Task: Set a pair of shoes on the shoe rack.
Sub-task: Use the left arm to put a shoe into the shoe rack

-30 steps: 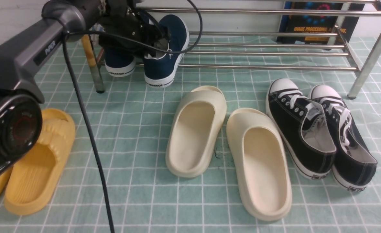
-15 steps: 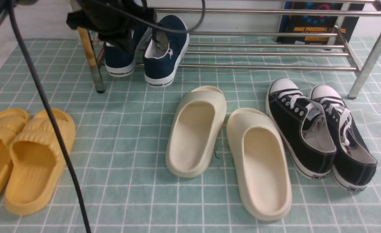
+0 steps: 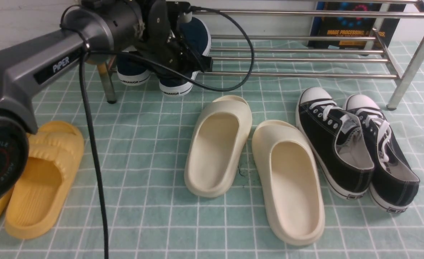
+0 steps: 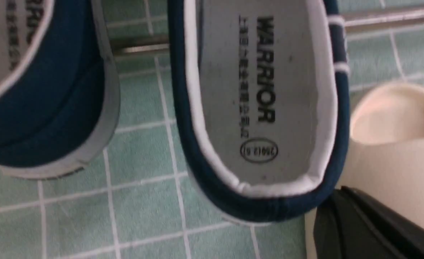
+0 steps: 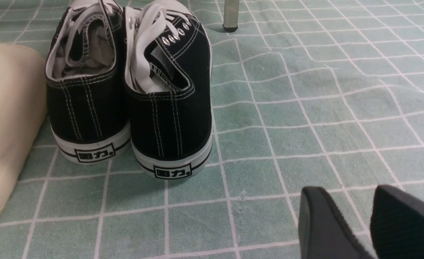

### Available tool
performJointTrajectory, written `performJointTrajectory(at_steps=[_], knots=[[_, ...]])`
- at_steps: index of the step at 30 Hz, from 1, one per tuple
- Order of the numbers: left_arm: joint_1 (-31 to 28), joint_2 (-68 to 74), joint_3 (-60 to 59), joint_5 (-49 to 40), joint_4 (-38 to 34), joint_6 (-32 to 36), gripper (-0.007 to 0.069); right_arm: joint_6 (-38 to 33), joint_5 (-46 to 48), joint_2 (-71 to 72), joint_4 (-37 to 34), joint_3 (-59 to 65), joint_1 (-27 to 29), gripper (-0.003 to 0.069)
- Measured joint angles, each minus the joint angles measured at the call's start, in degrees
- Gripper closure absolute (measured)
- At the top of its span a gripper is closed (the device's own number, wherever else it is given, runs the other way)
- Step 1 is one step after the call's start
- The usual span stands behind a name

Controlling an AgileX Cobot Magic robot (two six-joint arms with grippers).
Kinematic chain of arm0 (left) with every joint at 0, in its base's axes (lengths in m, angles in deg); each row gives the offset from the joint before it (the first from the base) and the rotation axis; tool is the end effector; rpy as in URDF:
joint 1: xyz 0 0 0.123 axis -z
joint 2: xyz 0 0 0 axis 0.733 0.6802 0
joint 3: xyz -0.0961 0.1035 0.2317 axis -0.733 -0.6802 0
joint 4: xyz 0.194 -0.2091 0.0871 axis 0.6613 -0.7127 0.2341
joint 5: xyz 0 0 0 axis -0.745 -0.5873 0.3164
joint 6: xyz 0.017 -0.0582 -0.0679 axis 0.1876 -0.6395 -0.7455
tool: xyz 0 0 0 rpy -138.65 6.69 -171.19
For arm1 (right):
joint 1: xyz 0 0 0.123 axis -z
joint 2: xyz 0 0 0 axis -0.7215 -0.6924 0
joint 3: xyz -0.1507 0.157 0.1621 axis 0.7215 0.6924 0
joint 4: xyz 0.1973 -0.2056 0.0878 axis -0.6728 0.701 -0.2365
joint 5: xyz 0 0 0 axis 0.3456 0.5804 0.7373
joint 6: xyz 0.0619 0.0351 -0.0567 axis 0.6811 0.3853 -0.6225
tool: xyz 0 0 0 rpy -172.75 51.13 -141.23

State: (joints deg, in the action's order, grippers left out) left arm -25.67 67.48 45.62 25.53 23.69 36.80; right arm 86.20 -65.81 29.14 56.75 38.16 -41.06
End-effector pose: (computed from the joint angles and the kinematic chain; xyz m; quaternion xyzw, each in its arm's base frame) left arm 0.4828 -0.1848 0.2484 0.0742 0.9328 -0.0751 0.3446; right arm 0.1122 -0.0145 0.1740 0.0719 0.8006 -0.0297 0.5941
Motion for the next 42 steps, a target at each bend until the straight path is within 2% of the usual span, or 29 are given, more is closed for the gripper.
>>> performJointTrajectory(at_steps=[3, 10, 15, 18, 24, 33, 38, 42], knots=[[0.06, 0.68, 0.08, 4.01, 4.26, -3.70, 0.0638, 0.00, 0.00, 0.00, 0.00, 0.00, 0.00, 0.0412], [0.01, 3.98, 4.52, 3.93, 4.42, -5.63, 0.0638, 0.00, 0.00, 0.00, 0.00, 0.00, 0.00, 0.0412], [0.01, 4.58, 11.54, -6.12, 3.49, -5.16, 0.0638, 0.00, 0.00, 0.00, 0.00, 0.00, 0.00, 0.0412], [0.01, 4.25, 19.00, -18.68, 3.49, -1.33, 0.0638, 0.00, 0.00, 0.00, 0.00, 0.00, 0.00, 0.0412], [0.01, 2.67, 21.58, -29.90, 3.55, 4.18, 0.0638, 0.00, 0.00, 0.00, 0.00, 0.00, 0.00, 0.0412], [0.01, 2.89, 12.73, -28.43, 3.90, 4.98, 0.0638, 0.00, 0.00, 0.00, 0.00, 0.00, 0.00, 0.0412], [0.01, 6.62, 10.48, -19.58, 7.45, -0.29, 0.0638, 0.00, 0.00, 0.00, 0.00, 0.00, 0.00, 0.0412], [0.01, 7.36, 10.29, -17.40, 8.07, -3.72, 0.0638, 0.00, 0.00, 0.00, 0.00, 0.00, 0.00, 0.0412]])
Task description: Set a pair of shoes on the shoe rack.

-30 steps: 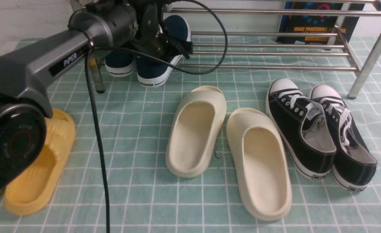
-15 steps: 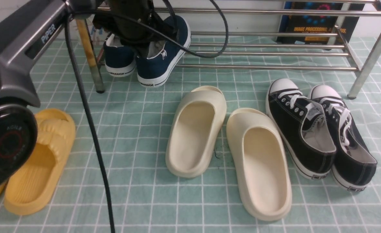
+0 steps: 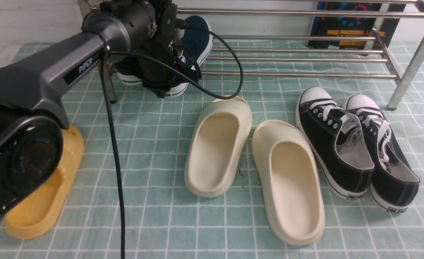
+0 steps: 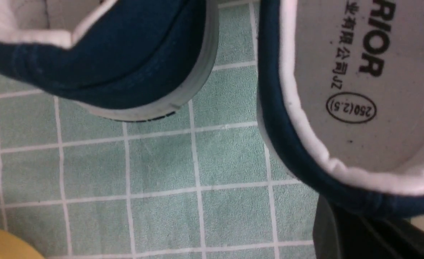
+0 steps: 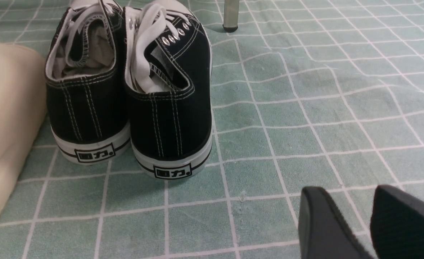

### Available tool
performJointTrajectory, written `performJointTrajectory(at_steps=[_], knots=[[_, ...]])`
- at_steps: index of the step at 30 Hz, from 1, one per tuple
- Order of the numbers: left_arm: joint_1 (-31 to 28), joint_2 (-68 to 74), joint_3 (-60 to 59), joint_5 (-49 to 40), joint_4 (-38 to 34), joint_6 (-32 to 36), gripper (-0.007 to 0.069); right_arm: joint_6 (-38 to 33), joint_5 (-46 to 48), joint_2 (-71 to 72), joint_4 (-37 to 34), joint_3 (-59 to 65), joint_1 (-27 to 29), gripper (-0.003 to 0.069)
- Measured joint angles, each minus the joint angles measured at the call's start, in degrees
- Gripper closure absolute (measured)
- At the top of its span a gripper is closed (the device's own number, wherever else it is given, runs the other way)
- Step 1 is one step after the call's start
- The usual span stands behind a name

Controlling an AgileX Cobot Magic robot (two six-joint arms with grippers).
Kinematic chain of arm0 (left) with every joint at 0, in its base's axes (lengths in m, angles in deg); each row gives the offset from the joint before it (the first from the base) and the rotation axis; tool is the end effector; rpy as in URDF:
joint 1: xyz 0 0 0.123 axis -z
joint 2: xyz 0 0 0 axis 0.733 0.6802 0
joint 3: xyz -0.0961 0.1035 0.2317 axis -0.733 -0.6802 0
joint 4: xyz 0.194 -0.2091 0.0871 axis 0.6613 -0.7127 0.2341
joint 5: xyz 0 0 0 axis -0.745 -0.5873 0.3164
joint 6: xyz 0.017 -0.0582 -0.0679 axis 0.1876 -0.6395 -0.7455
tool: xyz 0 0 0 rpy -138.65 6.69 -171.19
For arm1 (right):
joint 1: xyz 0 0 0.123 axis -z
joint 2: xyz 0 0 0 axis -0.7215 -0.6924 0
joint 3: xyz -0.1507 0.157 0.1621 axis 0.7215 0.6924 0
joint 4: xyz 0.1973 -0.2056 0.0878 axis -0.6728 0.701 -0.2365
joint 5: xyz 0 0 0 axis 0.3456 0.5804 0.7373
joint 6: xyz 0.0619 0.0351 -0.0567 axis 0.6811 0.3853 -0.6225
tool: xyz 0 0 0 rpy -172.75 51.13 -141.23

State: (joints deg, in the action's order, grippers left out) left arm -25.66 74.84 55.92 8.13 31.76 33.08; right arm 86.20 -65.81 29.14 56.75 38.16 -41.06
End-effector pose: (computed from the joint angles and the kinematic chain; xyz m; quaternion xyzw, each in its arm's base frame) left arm 0.4954 -0.1767 0.2303 0.0607 0.9658 0.0207 0.2513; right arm 0.1122 -0.0145 0.1740 0.0719 0.8006 -0.0297 0.5941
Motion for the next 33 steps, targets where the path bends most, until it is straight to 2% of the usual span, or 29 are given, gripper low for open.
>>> performJointTrajectory(at_steps=[8, 15, 20, 27, 33], knots=[[0.00, 0.45, 0.21, 9.52, -3.88, -0.97, 0.0638, 0.00, 0.00, 0.00, 0.00, 0.00, 0.00, 0.0412], [-1.27, 0.81, 3.34, 10.46, -5.02, -0.97, 0.0638, 0.00, 0.00, 0.00, 0.00, 0.00, 0.00, 0.0412], [-3.51, 0.86, 3.52, 9.26, -5.04, -0.97, 0.0638, 0.00, 0.00, 0.00, 0.00, 0.00, 0.00, 0.0412], [-3.51, -0.77, 3.89, 5.71, -5.32, -0.56, 0.0638, 0.00, 0.00, 0.00, 0.00, 0.00, 0.00, 0.0412], [-3.50, -13.39, 3.94, -0.15, -5.53, 2.03, 0.0638, 0.00, 0.00, 0.00, 0.00, 0.00, 0.00, 0.0412]])
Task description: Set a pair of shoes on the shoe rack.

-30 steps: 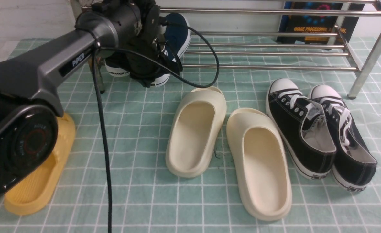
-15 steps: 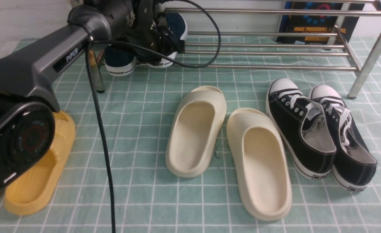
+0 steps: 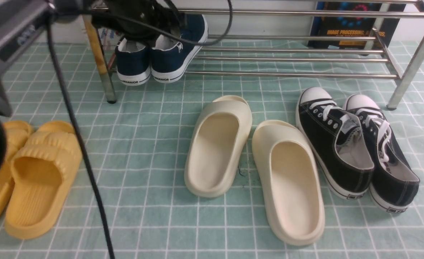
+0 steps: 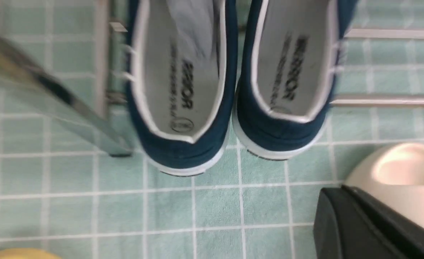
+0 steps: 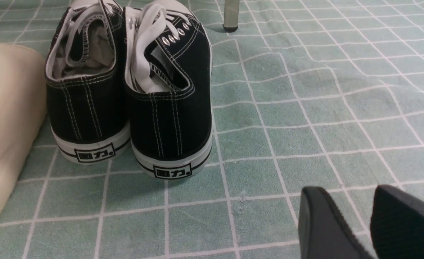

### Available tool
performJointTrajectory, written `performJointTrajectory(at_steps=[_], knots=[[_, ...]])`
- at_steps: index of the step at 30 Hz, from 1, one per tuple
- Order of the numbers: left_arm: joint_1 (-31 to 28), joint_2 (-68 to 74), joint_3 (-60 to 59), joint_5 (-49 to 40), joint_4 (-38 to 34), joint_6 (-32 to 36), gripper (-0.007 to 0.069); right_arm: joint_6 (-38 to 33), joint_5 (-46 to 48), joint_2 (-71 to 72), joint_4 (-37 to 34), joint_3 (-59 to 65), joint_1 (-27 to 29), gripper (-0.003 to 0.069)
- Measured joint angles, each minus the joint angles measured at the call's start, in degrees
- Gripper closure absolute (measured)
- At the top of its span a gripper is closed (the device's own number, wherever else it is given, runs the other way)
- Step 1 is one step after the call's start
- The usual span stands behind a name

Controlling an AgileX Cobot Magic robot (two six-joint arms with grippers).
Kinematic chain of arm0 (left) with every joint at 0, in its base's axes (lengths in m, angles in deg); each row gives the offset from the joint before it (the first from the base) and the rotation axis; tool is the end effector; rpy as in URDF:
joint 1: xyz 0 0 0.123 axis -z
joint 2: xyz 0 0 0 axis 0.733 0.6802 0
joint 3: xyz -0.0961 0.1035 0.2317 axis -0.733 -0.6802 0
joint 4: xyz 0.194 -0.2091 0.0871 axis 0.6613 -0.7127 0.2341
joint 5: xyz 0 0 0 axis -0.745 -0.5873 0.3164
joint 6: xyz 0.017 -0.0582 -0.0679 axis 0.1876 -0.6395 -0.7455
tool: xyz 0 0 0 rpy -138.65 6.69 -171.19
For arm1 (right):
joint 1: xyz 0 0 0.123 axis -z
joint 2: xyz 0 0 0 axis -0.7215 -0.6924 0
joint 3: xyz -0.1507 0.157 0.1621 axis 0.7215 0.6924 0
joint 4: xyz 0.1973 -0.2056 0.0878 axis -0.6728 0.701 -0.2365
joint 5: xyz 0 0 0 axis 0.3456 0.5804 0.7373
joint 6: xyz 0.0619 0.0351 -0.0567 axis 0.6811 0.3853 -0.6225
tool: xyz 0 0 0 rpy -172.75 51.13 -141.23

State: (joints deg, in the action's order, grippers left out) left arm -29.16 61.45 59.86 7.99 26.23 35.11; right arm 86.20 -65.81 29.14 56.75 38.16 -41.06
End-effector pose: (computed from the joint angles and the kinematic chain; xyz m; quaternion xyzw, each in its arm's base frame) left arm 0.4657 -0.1410 0.3718 0.0230 0.9256 -0.0510 0.3743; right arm 0.1122 -0.0145 0.1740 0.0719 0.8006 -0.0297 0.5941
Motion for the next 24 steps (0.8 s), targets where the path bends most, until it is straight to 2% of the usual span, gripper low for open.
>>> performJointTrajectory(at_steps=[7, 9, 11, 13, 14, 16, 17, 19, 24], knots=[[0.00, -21.38, -2.72, -2.83, 0.24, 2.21, 0.0638, 0.00, 0.00, 0.00, 0.00, 0.00, 0.00, 0.0412], [0.00, -32.01, -10.89, -2.69, 0.36, 1.70, 0.0638, 0.00, 0.00, 0.00, 0.00, 0.00, 0.00, 0.0412], [0.00, -35.67, -16.03, -2.10, 0.31, 1.59, 0.0638, 0.00, 0.00, 0.00, 0.00, 0.00, 0.00, 0.0412], [0.00, -45.27, -30.12, 1.23, -0.42, 0.97, 0.0638, 0.00, 0.00, 0.00, 0.00, 0.00, 0.00, 0.0412], [0.00, -45.92, -30.12, 1.23, -0.43, 0.97, 0.0638, 0.00, 0.00, 0.00, 0.00, 0.00, 0.00, 0.0412], [0.00, -54.17, -43.55, 6.08, -0.80, -0.70, 0.0638, 0.00, 0.00, 0.00, 0.00, 0.00, 0.00, 0.0412], [0.00, -54.17, -44.53, 6.50, -0.80, -0.84, 0.0638, 0.00, 0.00, 0.00, 0.00, 0.00, 0.00, 0.0412], [0.00, -63.11, -56.32, 11.18, -1.02, -3.50, 0.0638, 0.00, 0.00, 0.00, 0.00, 0.00, 0.00, 0.0412], [0.00, -78.05, -69.61, 14.52, -1.06, -7.33, 0.0638, 0.00, 0.00, 0.00, 0.00, 0.00, 0.00, 0.0412]])
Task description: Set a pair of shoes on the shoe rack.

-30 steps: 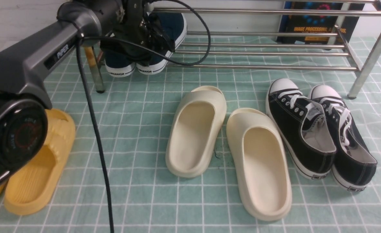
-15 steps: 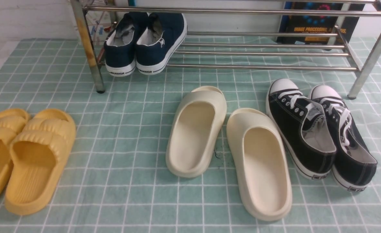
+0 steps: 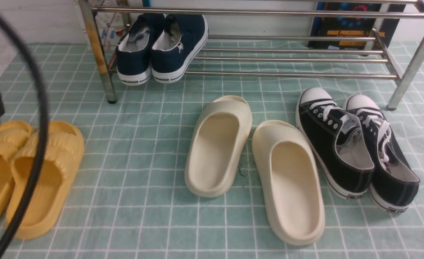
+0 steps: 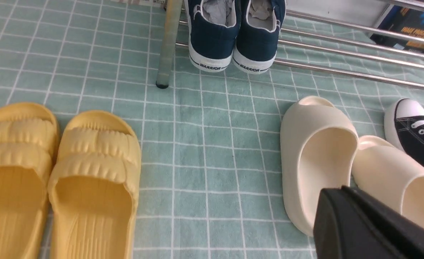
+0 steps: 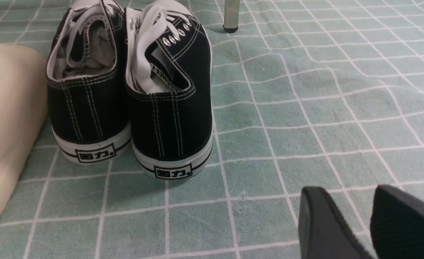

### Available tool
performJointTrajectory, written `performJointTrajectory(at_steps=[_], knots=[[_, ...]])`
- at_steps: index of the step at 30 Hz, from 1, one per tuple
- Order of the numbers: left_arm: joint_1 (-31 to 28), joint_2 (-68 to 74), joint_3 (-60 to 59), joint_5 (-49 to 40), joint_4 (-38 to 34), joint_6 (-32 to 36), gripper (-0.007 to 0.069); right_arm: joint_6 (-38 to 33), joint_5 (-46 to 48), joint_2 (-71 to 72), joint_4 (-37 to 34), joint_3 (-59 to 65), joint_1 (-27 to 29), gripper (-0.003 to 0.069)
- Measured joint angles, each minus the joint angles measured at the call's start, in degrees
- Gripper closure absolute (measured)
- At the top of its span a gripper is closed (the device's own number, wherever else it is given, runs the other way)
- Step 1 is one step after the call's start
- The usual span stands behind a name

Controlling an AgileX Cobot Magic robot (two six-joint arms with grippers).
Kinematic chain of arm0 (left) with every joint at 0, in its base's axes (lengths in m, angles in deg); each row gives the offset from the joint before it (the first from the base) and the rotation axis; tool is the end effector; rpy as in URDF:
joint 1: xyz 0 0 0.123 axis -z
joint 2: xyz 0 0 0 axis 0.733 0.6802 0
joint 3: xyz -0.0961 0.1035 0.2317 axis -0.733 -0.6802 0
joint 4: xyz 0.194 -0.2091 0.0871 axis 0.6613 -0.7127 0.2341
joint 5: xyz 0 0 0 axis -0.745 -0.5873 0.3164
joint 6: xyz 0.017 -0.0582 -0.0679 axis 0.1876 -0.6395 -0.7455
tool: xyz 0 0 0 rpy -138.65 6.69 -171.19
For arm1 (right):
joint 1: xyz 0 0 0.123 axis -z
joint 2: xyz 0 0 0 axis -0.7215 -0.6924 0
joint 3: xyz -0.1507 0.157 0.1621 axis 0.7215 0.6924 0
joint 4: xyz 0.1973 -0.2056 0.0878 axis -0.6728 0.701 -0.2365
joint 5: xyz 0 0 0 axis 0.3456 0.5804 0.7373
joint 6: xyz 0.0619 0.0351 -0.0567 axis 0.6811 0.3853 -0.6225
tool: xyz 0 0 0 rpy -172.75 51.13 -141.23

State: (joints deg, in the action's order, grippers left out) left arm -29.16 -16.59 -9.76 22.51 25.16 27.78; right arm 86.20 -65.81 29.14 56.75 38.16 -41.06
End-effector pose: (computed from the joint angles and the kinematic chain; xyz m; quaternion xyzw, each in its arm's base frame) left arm 0.1493 -0.0415 0.3895 -0.0303 0.8332 -0.1470 0.5321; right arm 0.1122 -0.0145 0.1740 0.0719 0.8006 -0.0297 0.5941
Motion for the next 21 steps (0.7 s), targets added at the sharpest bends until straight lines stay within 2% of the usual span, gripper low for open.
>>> performJointTrajectory(at_steps=[7, 10, 16, 19, 21], knots=[[0.00, -20.33, -10.89, -0.38, 0.00, -0.69, 0.0638, 0.00, 0.00, 0.00, 0.00, 0.00, 0.00, 0.0412], [0.00, -25.44, -13.16, -5.26, 0.29, -1.38, 0.0638, 0.00, 0.00, 0.00, 0.00, 0.00, 0.00, 0.0412], [0.00, -25.95, -14.30, -11.16, 1.50, -3.39, 0.0638, 0.00, 0.00, 0.00, 0.00, 0.00, 0.00, 0.0412], [0.00, -25.95, -15.62, -9.38, 1.50, -3.60, 0.0638, 0.00, 0.00, 0.00, 0.00, 0.00, 0.00, 0.0412], [0.00, -25.95, -18.13, -4.92, 1.52, -3.49, 0.0638, 0.00, 0.00, 0.00, 0.00, 0.00, 0.00, 0.0412]])
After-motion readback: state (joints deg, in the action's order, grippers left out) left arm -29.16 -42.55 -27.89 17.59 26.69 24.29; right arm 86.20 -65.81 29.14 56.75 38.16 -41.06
